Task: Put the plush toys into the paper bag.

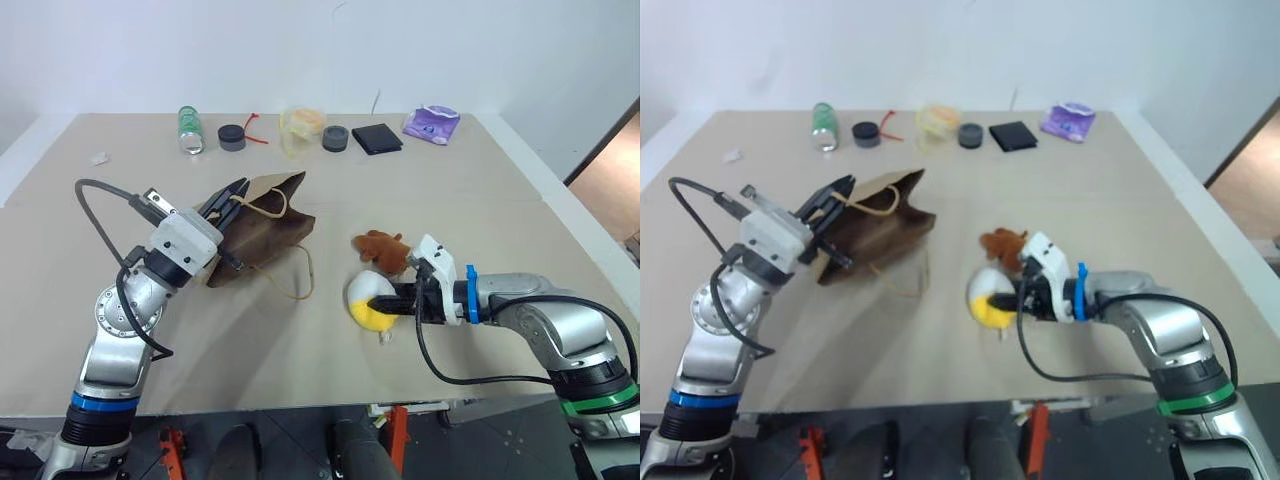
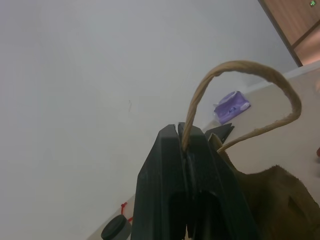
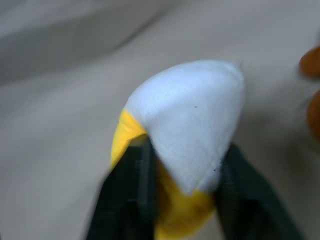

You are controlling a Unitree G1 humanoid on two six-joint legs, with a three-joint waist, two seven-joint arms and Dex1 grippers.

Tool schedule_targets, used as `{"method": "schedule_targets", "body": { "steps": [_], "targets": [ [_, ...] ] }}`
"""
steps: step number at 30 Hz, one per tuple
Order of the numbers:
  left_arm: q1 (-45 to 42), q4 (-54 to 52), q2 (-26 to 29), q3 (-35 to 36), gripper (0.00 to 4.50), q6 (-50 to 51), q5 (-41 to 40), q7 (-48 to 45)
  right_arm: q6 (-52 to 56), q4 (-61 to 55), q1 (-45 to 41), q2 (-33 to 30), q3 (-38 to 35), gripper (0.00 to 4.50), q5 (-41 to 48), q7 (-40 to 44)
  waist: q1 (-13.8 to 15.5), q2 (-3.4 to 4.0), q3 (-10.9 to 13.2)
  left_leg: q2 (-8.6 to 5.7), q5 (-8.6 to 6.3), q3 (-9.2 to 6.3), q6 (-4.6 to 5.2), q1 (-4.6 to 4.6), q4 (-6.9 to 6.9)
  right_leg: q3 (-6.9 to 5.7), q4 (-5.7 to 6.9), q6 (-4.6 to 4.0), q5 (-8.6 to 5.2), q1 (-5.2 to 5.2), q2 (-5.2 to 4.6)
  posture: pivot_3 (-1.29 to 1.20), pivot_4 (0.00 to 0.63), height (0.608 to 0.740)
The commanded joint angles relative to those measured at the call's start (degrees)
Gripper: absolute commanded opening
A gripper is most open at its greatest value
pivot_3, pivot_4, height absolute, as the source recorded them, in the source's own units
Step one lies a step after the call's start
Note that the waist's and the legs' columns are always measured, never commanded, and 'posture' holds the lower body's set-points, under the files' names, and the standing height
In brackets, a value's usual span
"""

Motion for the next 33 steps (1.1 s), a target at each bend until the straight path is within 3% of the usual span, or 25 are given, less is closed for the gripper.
{"method": "schedule_targets", "body": {
  "steps": [1,4,10,21,28,32,33],
  "targets": [
    [-0.29,-3.36,0.62,1.43,0.0,0.14,-0.96,-0.11,-1.78,-0.06,-3.76,2.99,-7.32,0.04,5.09,-0.12,0.03,0.0,0.01,0.0,0.0,-0.01,0.0,0.0,-0.01,0.0,0.0,0.0,0.0,0.0,0.02,0.0,0.15,0.74],
    [-0.23,-3.86,0.72,1.27,0.0,0.37,-0.8,-0.21,-0.35,-0.24,-8.55,8.05,-13.04,0.04,11.98,-1.57,-0.06,0.02,0.02,0.01,0.0,0.01,0.0,-0.02,-0.02,0.04,0.0,0.03,0.02,-0.04,0.04,0.0,0.15,0.74],
    [-0.63,-4.19,0.22,0.22,0.0,0.38,-0.37,-0.56,1.34,0.63,-13.75,14.87,-9.73,0.04,12.05,-6.88,0.03,0.01,0.01,0.02,0.0,-0.03,0.0,-0.04,-0.04,0.04,0.0,0.02,0.01,-0.01,0.07,0.0,0.15,0.74],
    [-0.9,-4.77,-0.8,-0.13,0.0,1.47,-0.49,-0.32,-5.47,10.55,-18.36,31.48,2.43,0.04,1.76,-15.34,-0.04,0.02,0.01,0.09,0.01,-0.04,0.01,-0.12,-0.04,0.05,0.04,-0.01,0.03,-0.12,0.17,0.0,0.15,0.74],
    [-0.79,-5.25,-1.37,-0.17,0.0,2.13,-0.1,0.09,-16.37,20.76,-22.14,40.47,3.96,0.04,-6.35,-20.61,-0.04,0.01,0.01,0.09,0.0,-0.04,0.01,-0.14,-0.05,0.05,0.04,0.0,0.03,-0.13,0.17,0.0,0.15,0.74],
    [-0.68,-5.36,-1.54,0.13,0.0,2.39,0.08,0.14,-16.41,18.39,-20.64,38.95,3.34,1.66,-5.69,-17.74,0.11,0.01,0.01,0.08,0.0,-0.05,0.01,-0.21,-0.05,0.05,0.03,0.03,0.01,-0.13,0.15,0.0,0.15,0.74],
    [-0.72,-5.32,-1.52,0.24,0.0,2.45,0.03,0.13,-15.99,16.63,-19.82,37.71,2.96,2.26,-5.1,-16.62,0.11,0.01,0.01,0.08,0.0,-0.04,0.01,-0.22,-0.04,0.05,0.02,0.03,0.01,-0.13,0.15,0.0,0.15,0.74]
  ]
}}
